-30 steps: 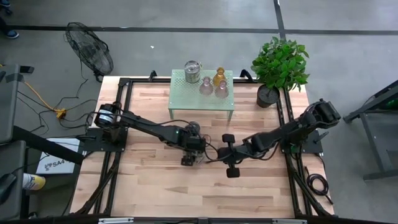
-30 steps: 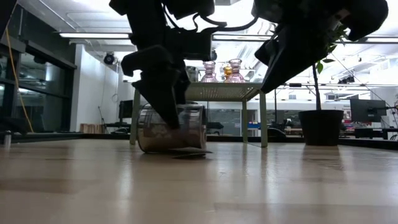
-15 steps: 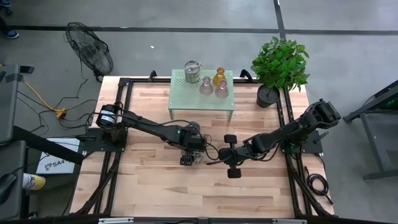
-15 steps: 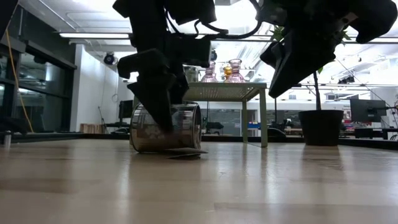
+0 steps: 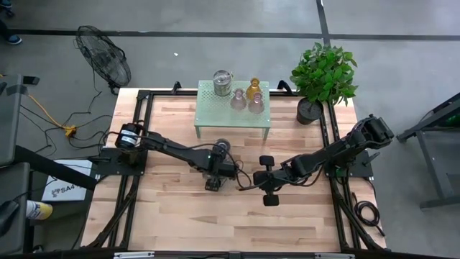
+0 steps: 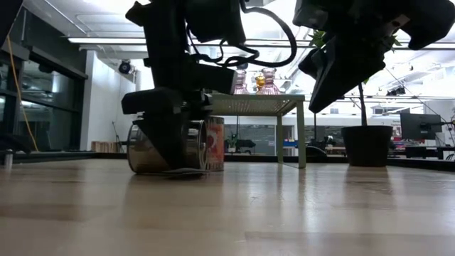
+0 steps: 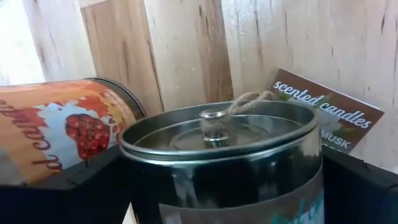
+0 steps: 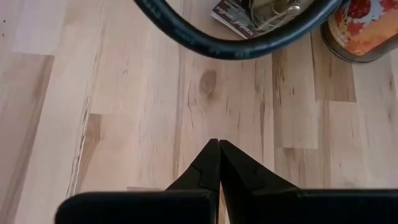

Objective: Pick & Place candle stick holders
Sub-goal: Put the brown scented candle on the shelf

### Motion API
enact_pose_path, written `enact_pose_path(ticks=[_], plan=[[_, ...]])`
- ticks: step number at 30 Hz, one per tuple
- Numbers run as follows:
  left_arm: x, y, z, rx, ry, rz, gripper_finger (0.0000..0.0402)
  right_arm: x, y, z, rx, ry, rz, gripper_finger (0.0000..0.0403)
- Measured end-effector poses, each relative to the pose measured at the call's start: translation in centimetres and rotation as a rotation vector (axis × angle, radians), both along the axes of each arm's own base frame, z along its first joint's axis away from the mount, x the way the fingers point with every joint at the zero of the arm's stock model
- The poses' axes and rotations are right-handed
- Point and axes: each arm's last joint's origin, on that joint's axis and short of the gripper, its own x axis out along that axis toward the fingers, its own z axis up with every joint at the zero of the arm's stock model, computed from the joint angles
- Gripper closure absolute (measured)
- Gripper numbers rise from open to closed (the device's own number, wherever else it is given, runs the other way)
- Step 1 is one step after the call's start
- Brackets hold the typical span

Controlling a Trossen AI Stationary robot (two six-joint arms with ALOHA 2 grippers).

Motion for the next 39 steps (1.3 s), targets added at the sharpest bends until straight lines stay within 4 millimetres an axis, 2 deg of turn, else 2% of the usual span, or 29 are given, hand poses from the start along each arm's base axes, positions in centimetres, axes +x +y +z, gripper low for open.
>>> enact_pose_path(ticks=[6, 10, 21, 29, 39], plan=[[-0.2, -0.1, 0.1, -0.004, 0.029, 0.023, 0.0036, 0.0, 0.0, 0.0, 0.0, 0.005, 0.0, 0.0403], [0.0, -0.4, 0.7, -0.056, 0.05, 0.067, 0.0036, -0.1, 0.0, 0.0, 0.002, 0.009, -0.002, 0.0403], [0.9, -1.5, 2.5, -0.12, 0.045, 0.05, 0.0043, -0.1, 0.0, 0.0, 0.003, 0.009, -0.003, 0.0403], [0.4, -2.1, 4.0, -0.14, 0.025, 0.043, 0.0045, -0.1, 0.0, -0.1, 0.007, 0.014, -0.001, 0.0403], [-0.8, -2.4, 8.1, -0.132, -0.095, 0.058, 0.0045, -0.1, 0.0, -0.1, 0.005, 0.017, 0.0, 0.0403]])
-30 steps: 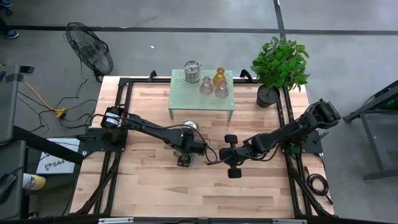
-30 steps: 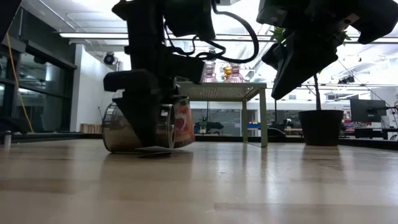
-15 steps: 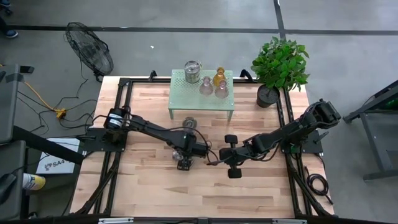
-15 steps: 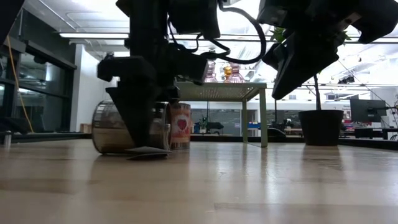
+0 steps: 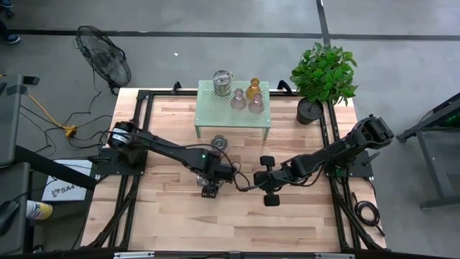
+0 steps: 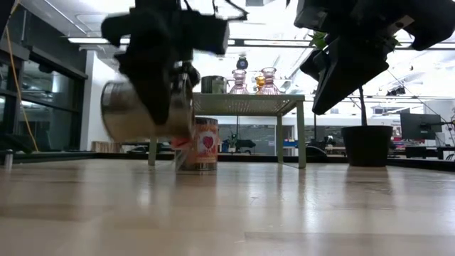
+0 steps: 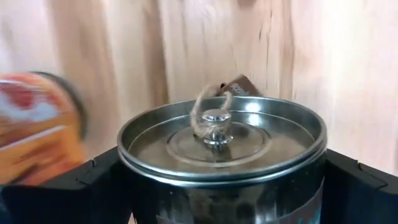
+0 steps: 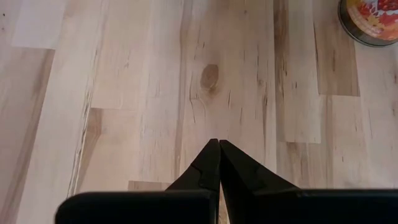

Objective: Pick & Place candle stick holders
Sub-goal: Put the brown scented candle on the shelf

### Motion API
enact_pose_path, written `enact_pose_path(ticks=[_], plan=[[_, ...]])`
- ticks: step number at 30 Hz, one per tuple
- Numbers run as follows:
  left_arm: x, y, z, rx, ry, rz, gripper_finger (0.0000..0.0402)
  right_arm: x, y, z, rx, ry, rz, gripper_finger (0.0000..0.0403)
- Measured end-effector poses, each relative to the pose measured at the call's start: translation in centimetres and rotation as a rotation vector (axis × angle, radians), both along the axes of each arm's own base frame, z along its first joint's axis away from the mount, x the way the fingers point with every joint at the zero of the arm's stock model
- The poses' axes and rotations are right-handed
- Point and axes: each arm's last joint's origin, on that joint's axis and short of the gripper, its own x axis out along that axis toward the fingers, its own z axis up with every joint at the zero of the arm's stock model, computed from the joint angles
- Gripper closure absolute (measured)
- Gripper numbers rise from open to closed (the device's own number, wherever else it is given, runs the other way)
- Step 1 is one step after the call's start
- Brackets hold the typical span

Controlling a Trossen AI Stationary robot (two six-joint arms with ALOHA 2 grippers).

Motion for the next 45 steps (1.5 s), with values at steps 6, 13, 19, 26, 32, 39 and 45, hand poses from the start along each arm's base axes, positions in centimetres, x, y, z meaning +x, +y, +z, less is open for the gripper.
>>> enact_pose_path(ticks=[6, 13, 19, 26, 32, 39, 45], plan=[[-1.4, 0.6, 4.1, 0.038, -0.135, 0.05, 0.0045, 0.0, 0.0, 0.0, -0.006, -0.001, 0.002, 0.0403], [-4.5, 1.1, 8.3, 0.126, -0.327, 0.119, 0.0045, 0.0, -0.1, 0.0, -0.022, -0.006, -0.001, 0.0403], [-8.1, 2.4, 10.0, 0.213, -0.542, 0.24, 0.0045, 0.1, -0.1, 0.1, -0.055, -0.023, 0.004, 0.0403], [-11.0, 3.8, 9.5, 0.337, -0.827, 0.371, 0.0045, 0.2, -0.1, 0.1, -0.067, -0.035, 0.003, 0.0403], [-11.3, 5.0, 8.2, 0.437, -1.006, 0.471, 0.0045, 0.4, -0.1, 0.3, -0.072, -0.06, 0.007, 0.0403], [-10.9, 8.7, 6.7, 0.482, -1.117, 0.539, 0.0045, 0.5, -0.2, 0.4, -0.086, -0.076, 0.0, 0.0403], [-11.3, 12.2, 5.7, 0.462, -1.216, 0.566, 0.0045, 0.5, -0.2, 0.4, -0.101, -0.081, -0.009, 0.0403]])
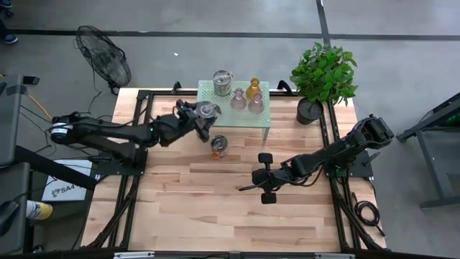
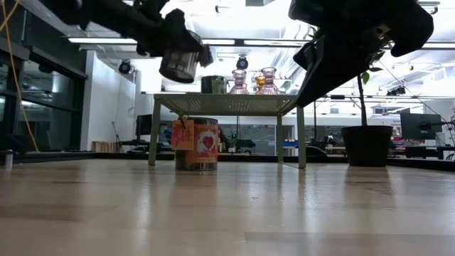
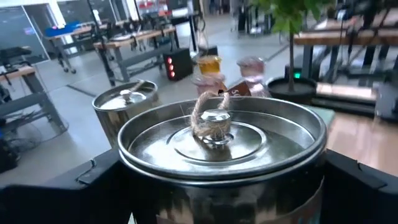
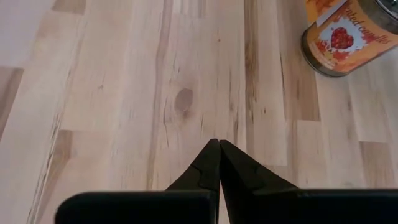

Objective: Pick & Place candle stick holders
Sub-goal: Put the brown scented candle on the shelf

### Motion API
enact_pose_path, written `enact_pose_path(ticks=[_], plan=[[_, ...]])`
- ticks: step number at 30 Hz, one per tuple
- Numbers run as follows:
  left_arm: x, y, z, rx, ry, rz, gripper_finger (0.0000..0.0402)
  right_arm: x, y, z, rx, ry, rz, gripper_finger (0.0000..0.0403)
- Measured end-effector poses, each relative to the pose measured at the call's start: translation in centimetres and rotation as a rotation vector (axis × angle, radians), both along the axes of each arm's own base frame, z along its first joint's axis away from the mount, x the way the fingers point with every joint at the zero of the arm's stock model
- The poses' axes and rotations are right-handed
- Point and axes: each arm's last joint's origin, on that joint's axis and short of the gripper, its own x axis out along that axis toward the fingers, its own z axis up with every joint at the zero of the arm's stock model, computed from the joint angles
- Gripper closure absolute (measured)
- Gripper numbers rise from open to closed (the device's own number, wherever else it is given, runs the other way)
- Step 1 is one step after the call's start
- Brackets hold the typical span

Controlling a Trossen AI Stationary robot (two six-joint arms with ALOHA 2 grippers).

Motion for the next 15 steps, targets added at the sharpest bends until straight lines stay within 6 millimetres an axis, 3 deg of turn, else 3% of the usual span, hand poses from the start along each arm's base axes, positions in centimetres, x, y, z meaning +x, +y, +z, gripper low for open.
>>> enact_pose_path(ticks=[10, 15], plan=[[-1.9, 4.5, -1.9, 0.036, -0.119, -0.064, 0.0045, 0.1, -0.1, 0.1, -0.038, -0.018, -0.025, 0.0403], [-2.5, 6.1, -1.8, 0.041, -0.16, -0.12, 0.0045, 0.2, -0.1, 0.2, -0.037, -0.037, -0.017, 0.0403]])
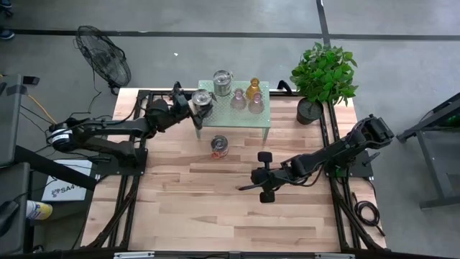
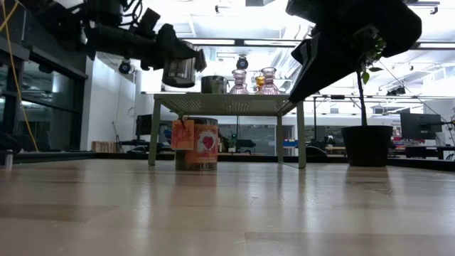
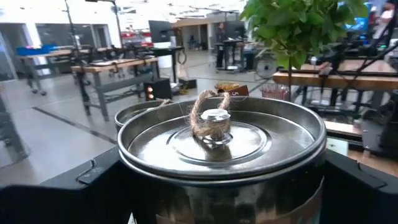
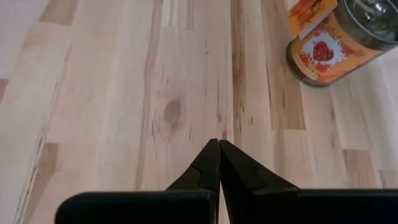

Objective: Pick & Place candle stick holders
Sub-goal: Put the brown scented candle on the shelf

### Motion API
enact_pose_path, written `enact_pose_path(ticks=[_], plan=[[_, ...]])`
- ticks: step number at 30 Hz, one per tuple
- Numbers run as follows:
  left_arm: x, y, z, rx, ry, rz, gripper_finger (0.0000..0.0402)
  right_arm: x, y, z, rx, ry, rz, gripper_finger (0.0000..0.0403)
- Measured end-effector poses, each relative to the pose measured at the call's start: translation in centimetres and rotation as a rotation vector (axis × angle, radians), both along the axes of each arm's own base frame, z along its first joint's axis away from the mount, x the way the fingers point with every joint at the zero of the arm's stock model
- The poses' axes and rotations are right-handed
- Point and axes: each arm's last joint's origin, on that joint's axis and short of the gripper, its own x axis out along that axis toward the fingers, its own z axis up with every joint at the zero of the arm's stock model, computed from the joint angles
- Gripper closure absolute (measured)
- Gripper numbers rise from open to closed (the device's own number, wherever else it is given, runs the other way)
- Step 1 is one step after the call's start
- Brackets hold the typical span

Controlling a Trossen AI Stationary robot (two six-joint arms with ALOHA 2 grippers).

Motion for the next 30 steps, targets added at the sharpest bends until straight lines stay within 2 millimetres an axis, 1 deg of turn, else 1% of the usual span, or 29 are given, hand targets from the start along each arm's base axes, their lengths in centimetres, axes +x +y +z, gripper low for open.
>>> enact_pose_path(ticks=[5, 10, 16, 25, 30], plan=[[0.2, 1.4, -0.8, 0.0, -0.004, -0.045, 0.0045, 0.3, 0.1, 0.3, -0.004, -0.039, 0.021, 0.0403], [0.7, 3.0, -2.2, -0.001, 0.013, -0.064, 0.0045, 0.5, 0.0, 0.4, -0.001, -0.053, 0.019, 0.0403], [0.4, 4.4, -2.6, 0.02, 0.005, -0.06, 0.0046, 0.5, 0.0, 0.4, 0.006, -0.052, 0.016, 0.0403], [1.0, 4.8, -3.7, 0.022, 0.02, -0.116, 0.0045, 0.8, -0.3, 0.5, 0.005, -0.076, 0.004, 0.0403], [1.3, 5.0, -4.0, 0.031, 0.014, -0.118, 0.0036, 0.9, -0.6, 0.5, 0.008, -0.079, -0.003, 0.0403]])
